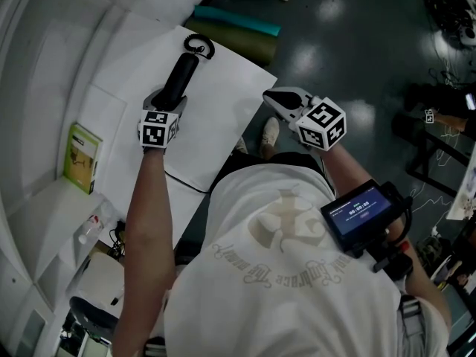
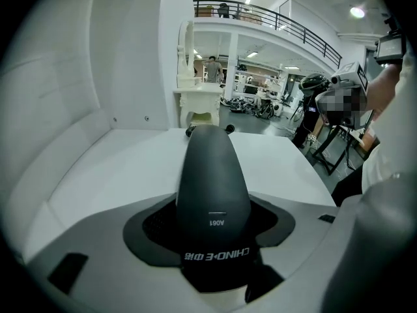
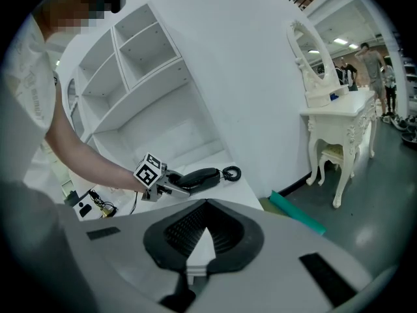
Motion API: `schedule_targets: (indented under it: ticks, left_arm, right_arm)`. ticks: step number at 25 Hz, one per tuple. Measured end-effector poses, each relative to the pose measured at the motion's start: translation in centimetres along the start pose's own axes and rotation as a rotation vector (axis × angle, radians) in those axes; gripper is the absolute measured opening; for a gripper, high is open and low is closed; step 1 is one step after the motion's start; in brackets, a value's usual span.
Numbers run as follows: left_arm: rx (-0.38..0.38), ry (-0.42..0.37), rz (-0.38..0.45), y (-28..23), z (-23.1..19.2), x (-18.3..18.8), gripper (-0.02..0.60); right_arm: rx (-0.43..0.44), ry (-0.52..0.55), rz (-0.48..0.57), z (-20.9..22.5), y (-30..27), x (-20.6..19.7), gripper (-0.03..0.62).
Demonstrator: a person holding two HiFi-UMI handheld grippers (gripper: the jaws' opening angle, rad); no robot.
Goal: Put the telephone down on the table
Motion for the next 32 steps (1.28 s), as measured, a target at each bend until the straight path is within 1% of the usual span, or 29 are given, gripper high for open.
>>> schedule_targets:
  ticks: [8,18,24,28,30,32]
  left_arm:
    - [0.003,-0.02,-0.077,-0.7,-0.3,-0.7,0.281]
    - [0.014,-0.02,-0.099,-0.4,-0.2,-0.8,0.285]
    - [0.039,-0.035,-0.075,1.1,0.2,-0.3,0.297]
    - [0.036,-0.026,-0.062,1.7,0.6,-0.3,0.302]
    - [0.033,-0.02,-0.057,2.1,0.8,-0.4,0.319]
    - [0.046,-0.019,-0.043,2.6,0.8,-0.4,0.319]
  right_arm:
    - [-0.002,-0.009,0.0,0.1,0.1,-0.2,0.015]
    - [-0.012,-0.006,0.009,-0.4,0.7,-0.3,0.015]
    - [0.001,0.007,0.015,-1.5,1.2,-0.1,0.015]
    - [0.013,0.016,0.014,-1.9,1.2,-0.2,0.015]
    - [0.019,0.021,0.012,-2.0,1.2,-0.2,0.015]
    - [0.026,0.026,0.011,-2.1,1.2,-0.3,0.015]
Point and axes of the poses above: the fingertips, and each gripper's own axes: y backward along the fingers, z to its right, x out of its top, the point moved 5 cm from there along y, backward along the fingers, and after that the axes turned 9 degrees about -x, right-handed, at the moved point
